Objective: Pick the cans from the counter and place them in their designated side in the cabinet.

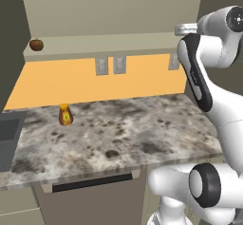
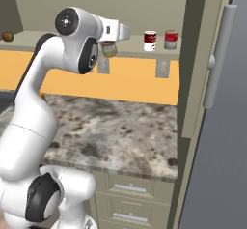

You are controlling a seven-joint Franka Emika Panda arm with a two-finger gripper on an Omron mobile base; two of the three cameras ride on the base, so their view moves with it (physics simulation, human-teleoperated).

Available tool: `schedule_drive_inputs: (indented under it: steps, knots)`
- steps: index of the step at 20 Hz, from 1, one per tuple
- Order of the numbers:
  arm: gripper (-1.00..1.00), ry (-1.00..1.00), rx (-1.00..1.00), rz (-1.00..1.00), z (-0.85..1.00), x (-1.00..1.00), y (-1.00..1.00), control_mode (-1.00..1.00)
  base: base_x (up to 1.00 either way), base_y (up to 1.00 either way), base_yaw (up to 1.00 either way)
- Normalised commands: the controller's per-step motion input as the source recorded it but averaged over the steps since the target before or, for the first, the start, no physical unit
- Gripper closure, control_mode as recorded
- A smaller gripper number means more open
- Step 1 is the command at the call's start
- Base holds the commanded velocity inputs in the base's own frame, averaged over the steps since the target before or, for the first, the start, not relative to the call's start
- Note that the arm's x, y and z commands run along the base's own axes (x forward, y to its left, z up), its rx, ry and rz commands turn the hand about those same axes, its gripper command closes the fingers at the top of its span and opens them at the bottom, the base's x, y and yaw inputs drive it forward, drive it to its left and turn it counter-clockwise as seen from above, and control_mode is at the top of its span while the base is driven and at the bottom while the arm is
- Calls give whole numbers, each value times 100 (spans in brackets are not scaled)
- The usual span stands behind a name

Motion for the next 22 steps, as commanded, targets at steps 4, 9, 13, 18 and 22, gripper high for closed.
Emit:
schedule_drive_inputs:
  steps: [4,9,13,18,22]
  knots:
    - [100,1,0,0,0,34,-12,-100,0,0,0]
    - [100,2,0,0,0,35,-13,-100,0,0,0]
    - [100,2,0,0,0,31,-10,-100,0,0,0]
    - [100,3,0,0,0,25,-7,-100,0,0,0]
    - [100,5,0,0,-1,25,-10,-100,0,0,0]
